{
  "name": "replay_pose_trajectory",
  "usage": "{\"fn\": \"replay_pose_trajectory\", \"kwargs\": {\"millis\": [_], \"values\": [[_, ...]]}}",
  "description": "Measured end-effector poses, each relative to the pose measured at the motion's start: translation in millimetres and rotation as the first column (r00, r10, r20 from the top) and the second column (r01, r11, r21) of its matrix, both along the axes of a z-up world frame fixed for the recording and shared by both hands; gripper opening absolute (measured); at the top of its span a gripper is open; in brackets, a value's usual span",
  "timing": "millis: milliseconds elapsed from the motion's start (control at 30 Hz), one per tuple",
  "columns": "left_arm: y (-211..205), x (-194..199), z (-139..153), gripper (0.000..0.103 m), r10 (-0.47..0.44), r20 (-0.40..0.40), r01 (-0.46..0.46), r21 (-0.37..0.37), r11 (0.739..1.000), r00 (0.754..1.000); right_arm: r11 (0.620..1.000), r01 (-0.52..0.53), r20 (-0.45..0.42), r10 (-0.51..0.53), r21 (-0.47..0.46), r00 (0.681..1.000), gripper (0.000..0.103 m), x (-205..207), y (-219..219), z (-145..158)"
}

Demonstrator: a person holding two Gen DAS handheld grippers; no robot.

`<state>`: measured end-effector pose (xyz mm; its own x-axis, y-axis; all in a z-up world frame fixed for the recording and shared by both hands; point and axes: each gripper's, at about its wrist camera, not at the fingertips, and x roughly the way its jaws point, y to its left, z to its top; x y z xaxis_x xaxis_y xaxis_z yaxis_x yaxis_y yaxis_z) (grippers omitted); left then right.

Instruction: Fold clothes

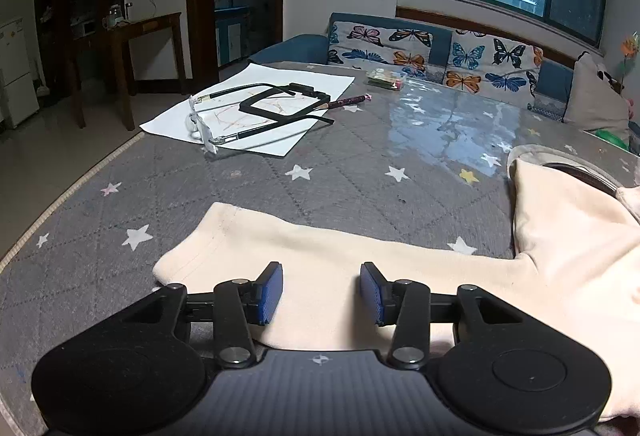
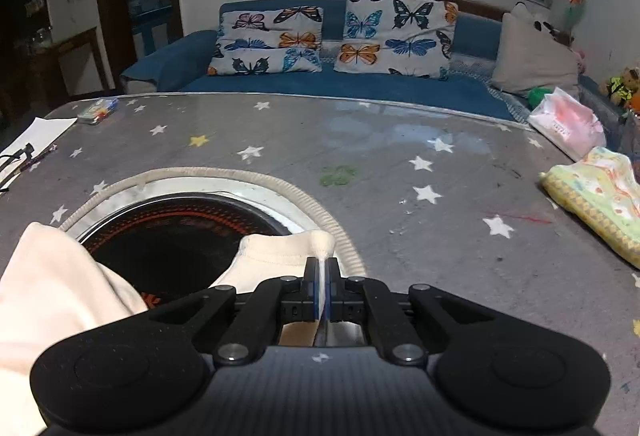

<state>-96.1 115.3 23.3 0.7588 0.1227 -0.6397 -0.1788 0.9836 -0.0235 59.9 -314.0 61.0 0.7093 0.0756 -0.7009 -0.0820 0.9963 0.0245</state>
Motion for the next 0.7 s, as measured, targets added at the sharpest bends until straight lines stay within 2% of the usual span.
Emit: {"fn": "replay_pose_trajectory", "kwargs": {"millis": [267,367,400,467,567,633,700], "values": [[-0.5,0.7,0.1,0.048,-0.006,-0.002,0.006,0.006,1.0,1.0,1.0,0.012,-0.025,-0.012,0.007,1.0,0.004,4.3,-2.2,-5.4],[-0.2,1.4,1.0,0.048,-0.006,-0.003,0.006,0.007,1.0,1.0,1.0,0.016,-0.035,-0.016,0.01,0.999,0.016,6.0,-2.9,-7.5],[-0.2,1.4,1.0,0.048,-0.007,-0.003,0.007,0.007,1.0,1.0,1.0,0.015,-0.036,-0.015,0.005,0.999,0.023,7.1,-1.4,-9.7],[-0.2,1.8,0.8,0.049,-0.009,-0.003,0.009,0.009,1.0,1.0,1.0,0.013,-0.037,-0.013,-0.004,0.999,0.033,9.3,1.5,-14.0],[-0.5,2.1,0.3,0.049,-0.01,-0.003,0.01,0.011,1.0,1.0,1.0,0.004,-0.035,-0.005,-0.023,0.999,0.033,11.6,6.7,-19.1],[-1.1,2.0,-0.1,0.049,-0.01,-0.003,0.011,0.014,1.0,1.0,0.999,-0.006,-0.027,0.005,-0.041,1.0,0.028,12.0,11.0,-21.0],[-1.8,1.5,-0.7,0.049,-0.011,-0.002,0.011,0.018,1.0,1.0,1.0,-0.015,-0.03,0.014,-0.026,0.999,0.007,11.9,12.5,-20.7]]}}
